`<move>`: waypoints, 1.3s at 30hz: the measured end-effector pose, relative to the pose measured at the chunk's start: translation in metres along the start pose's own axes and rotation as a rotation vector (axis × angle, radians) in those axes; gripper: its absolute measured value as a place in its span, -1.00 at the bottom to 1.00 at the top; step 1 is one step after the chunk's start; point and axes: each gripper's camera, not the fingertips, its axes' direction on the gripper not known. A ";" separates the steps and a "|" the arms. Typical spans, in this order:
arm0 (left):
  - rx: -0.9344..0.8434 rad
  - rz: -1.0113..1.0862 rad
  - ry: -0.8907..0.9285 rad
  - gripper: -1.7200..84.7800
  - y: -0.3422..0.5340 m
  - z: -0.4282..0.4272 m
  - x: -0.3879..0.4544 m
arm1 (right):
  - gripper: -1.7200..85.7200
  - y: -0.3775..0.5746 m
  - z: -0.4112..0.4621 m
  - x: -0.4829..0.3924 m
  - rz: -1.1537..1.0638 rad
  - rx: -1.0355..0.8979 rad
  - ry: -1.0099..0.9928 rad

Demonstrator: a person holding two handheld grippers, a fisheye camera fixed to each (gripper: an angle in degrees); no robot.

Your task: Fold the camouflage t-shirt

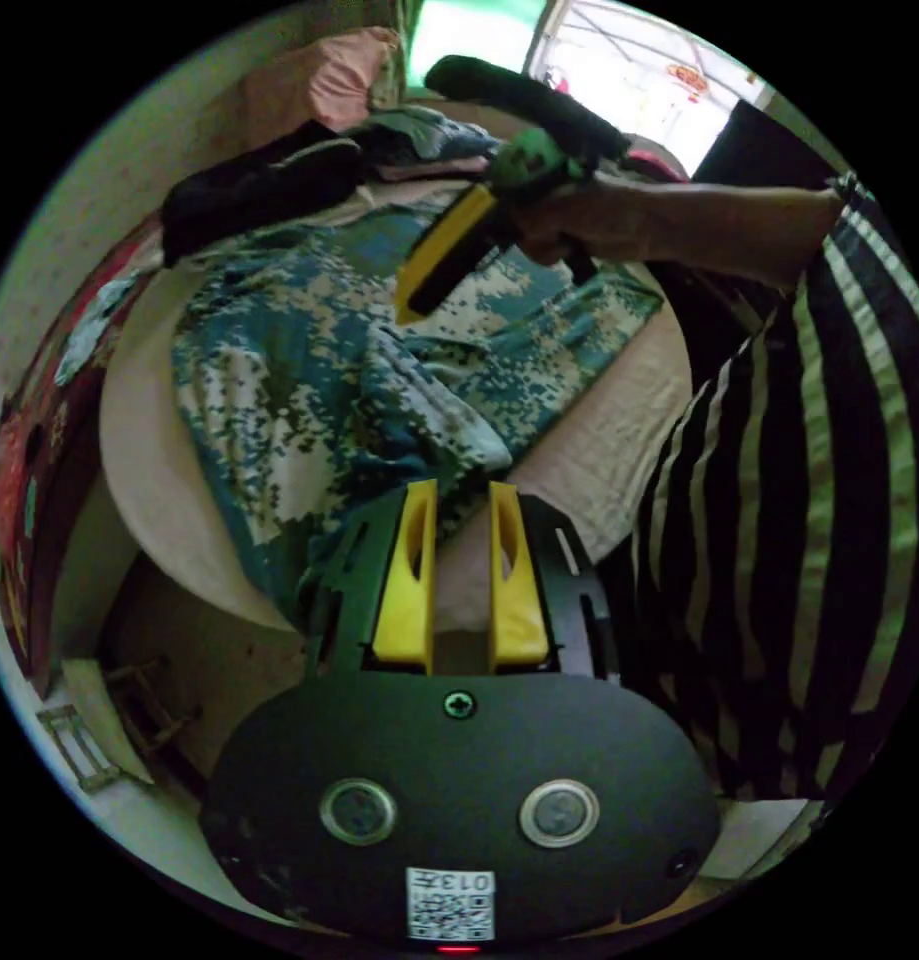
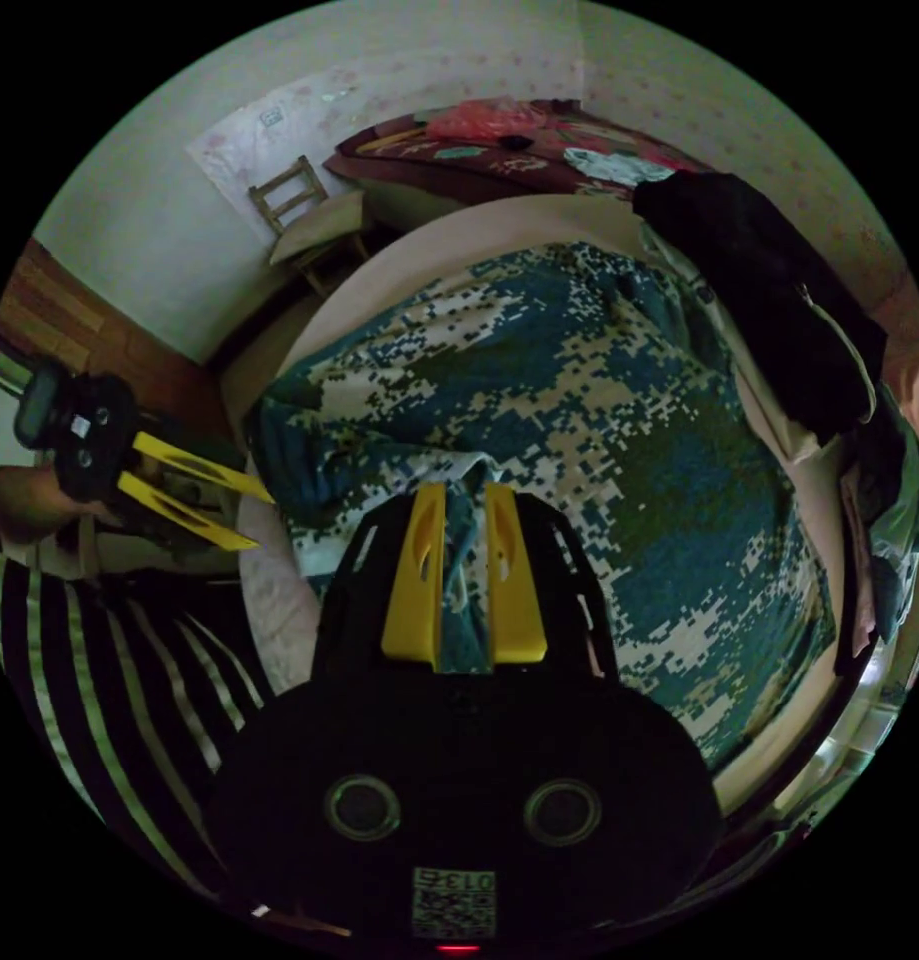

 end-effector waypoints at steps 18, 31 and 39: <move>0.033 -0.402 -0.063 -0.94 -0.009 -0.011 -0.137 | -0.94 0.037 -0.014 0.058 0.151 0.068 0.107; 0.061 -0.476 -0.022 -0.96 -0.122 0.010 -0.263 | -0.96 0.051 -0.006 0.108 0.177 -0.025 0.110; 0.146 -0.496 -0.065 -0.86 -0.172 -0.024 -0.308 | -0.93 0.149 -0.073 0.209 0.425 0.073 0.199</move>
